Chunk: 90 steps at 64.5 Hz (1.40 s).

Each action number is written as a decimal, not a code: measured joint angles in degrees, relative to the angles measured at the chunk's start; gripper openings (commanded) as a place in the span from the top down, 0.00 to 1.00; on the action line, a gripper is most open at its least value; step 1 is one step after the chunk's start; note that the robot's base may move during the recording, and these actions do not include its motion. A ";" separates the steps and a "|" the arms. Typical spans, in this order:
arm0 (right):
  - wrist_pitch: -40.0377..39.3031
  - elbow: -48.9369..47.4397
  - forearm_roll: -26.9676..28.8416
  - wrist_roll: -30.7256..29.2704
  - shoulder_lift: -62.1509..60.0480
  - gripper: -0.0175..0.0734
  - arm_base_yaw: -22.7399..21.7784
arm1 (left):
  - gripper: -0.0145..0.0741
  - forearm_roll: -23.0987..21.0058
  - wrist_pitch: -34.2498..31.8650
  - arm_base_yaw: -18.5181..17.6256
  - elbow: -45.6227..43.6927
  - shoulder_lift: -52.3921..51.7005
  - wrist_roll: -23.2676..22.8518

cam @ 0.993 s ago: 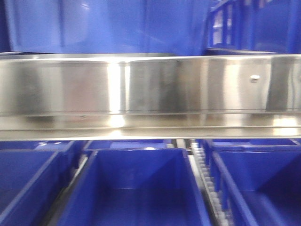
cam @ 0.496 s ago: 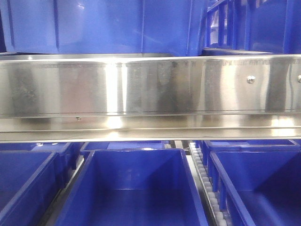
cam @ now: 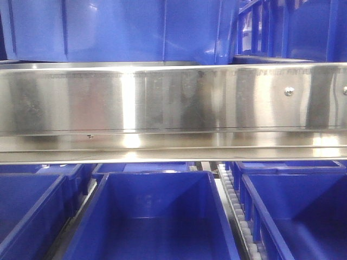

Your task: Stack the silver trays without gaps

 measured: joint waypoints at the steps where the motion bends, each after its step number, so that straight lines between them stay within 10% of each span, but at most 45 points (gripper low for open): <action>1: 0.00 0.00 0.00 0.00 0.00 0.89 0.00 | 0.86 0.00 0.00 0.00 0.00 0.00 0.00; 27: -0.66 0.00 3.40 0.00 0.54 0.89 0.00 | 0.86 4.76 -1.34 0.12 0.00 0.00 0.01; 57: -5.93 -0.14 10.09 0.10 11.47 0.89 0.60 | 0.86 3.40 15.03 14.29 0.00 5.08 -3.20; 90: -5.23 -0.14 8.11 -0.54 17.85 0.89 0.60 | 0.76 3.63 20.75 14.68 0.00 14.76 -3.31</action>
